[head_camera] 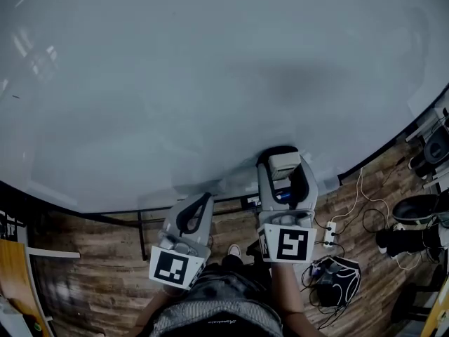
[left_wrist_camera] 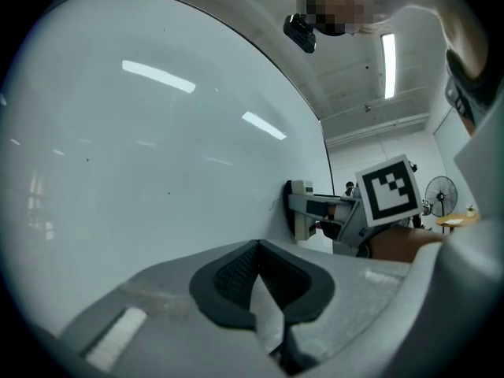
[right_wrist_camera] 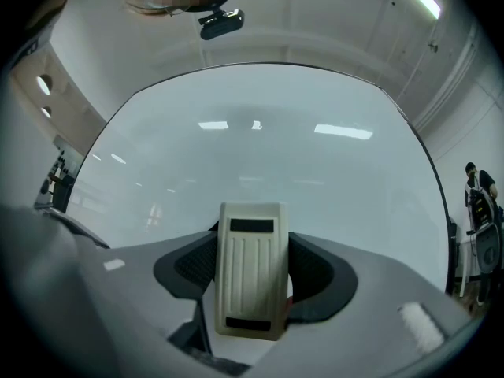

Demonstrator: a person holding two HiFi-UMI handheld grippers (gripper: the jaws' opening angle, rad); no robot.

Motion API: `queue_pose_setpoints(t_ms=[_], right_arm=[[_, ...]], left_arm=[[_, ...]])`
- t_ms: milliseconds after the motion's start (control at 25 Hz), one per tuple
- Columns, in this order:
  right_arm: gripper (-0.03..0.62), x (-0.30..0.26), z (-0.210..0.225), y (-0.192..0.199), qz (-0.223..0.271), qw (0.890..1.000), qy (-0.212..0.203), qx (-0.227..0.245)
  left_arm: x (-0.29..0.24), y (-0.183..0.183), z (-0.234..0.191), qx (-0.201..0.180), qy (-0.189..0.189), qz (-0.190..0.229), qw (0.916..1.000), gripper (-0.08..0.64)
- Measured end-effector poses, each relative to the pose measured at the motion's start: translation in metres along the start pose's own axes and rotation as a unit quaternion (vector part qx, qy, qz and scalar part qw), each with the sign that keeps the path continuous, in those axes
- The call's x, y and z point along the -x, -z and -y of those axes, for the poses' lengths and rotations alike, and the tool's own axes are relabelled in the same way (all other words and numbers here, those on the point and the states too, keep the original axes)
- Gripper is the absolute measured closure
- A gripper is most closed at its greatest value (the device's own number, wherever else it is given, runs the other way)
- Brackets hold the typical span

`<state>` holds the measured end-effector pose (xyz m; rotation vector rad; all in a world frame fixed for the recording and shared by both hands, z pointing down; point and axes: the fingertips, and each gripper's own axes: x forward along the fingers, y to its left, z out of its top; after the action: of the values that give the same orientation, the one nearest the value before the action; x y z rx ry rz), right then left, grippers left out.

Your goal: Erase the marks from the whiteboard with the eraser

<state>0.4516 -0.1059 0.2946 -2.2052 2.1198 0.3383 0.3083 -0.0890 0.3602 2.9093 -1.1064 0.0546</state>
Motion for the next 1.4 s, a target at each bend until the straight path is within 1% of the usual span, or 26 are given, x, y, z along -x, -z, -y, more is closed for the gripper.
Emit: queue_pose_setpoints(t_ms=[120,200,320,480,680,800,1000,1240,1400], right_arm=[[0.331,-0.002,0.022,0.005,-0.004,1.0,0.005,-0.007],[0.331,-0.002,0.028,0.006,-0.006,1.0,0.005,-0.011],[0.331,-0.002,0.03,0.007,-0.005,1.0,0.0,-0.015],[0.331,0.0,0.029,0.008,-0.004,1.0,-0.002,-0.019],[0.331,-0.001,0.023,0.007,-0.007,1.0,-0.006,-0.024],[0.331,-0.002,0.012,0.005,-0.008,1.0,-0.007,-0.024],[0.331,-0.003,-0.014,-0.001,-0.009,1.0,0.002,-0.022],[0.331,-0.008,-0.056,-0.008,-0.007,1.0,0.021,-0.015],[0.331,-0.01,-0.075,-0.011,-0.007,0.999,0.03,-0.012]], left_arm=[[-0.008,0.002,0.005,0.018,-0.013,-0.003,0.9998,0.561],[-0.007,0.002,0.004,0.009,-0.018,0.003,0.9998,0.561],[-0.002,0.003,0.003,0.002,-0.031,0.004,0.9995,0.561],[0.004,0.011,0.0,0.018,-0.047,-0.006,0.9987,0.561],[0.014,0.017,-0.004,0.032,-0.062,-0.006,0.9975,0.561],[0.024,0.016,-0.014,0.034,-0.068,-0.004,0.9971,0.561],[0.044,0.012,-0.038,0.037,-0.064,-0.003,0.9972,0.561],[0.071,0.017,-0.077,0.046,-0.045,-0.007,0.9979,0.561],[0.08,0.02,-0.094,0.045,-0.031,-0.01,0.9984,0.561]])
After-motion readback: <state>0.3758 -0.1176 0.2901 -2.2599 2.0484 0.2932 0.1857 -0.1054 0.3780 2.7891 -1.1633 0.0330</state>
